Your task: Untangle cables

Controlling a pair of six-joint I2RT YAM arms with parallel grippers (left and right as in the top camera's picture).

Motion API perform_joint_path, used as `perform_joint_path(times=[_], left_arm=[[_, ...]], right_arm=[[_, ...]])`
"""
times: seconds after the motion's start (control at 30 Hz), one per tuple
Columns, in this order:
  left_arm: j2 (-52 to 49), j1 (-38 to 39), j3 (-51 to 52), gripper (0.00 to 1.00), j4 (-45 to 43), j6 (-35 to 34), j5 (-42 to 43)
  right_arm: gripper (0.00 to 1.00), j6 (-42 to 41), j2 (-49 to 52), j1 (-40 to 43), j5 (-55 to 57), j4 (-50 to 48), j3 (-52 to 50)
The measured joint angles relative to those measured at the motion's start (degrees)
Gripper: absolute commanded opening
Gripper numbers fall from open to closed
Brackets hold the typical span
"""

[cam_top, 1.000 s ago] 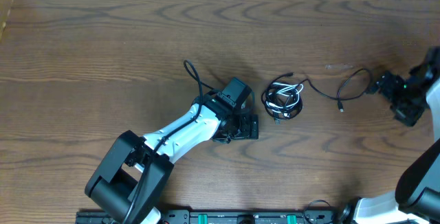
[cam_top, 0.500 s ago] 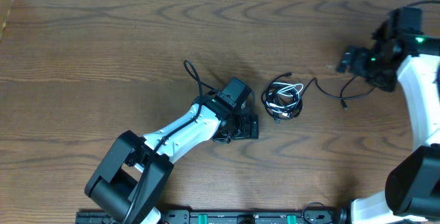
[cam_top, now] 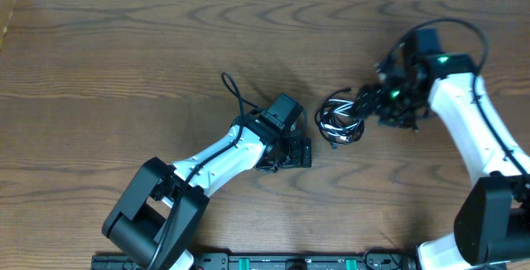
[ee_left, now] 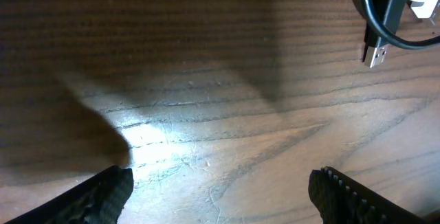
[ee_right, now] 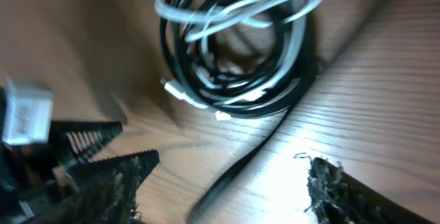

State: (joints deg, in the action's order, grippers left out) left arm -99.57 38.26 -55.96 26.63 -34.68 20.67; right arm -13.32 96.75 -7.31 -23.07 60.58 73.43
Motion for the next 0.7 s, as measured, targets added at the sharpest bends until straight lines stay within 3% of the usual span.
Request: perform_joint_path(times=[0.13, 0.33, 0.37, 0.47, 0.7], left_arm=[[0.0, 0.0, 0.0, 0.87, 0.0, 0.0, 0.0], [0.0, 0.0, 0.0, 0.87, -0.02, 0.0, -0.02], [0.0, 0.0, 0.0, 0.87, 0.0, 0.0, 0.0], [0.0, 0.0, 0.0, 0.87, -0.02, 0.0, 0.0], [0.0, 0.0, 0.0, 0.87, -0.02, 0.0, 0.0]], right_arm=[[0.72, 0.07, 0.02, -4.24, 0.74, -3.3, -3.76], [0.51, 0.13, 0.02, -8.44, 8.52, -4.0, -5.6], [0.45, 0.26, 0.02, -8.9, 10.03, -4.07, -5.6], [0.01, 0.2, 0.0, -9.75, 12.74, -4.09, -5.6], [0.01, -0.07, 0.02, -10.14, 15.61, -0.31, -5.01]])
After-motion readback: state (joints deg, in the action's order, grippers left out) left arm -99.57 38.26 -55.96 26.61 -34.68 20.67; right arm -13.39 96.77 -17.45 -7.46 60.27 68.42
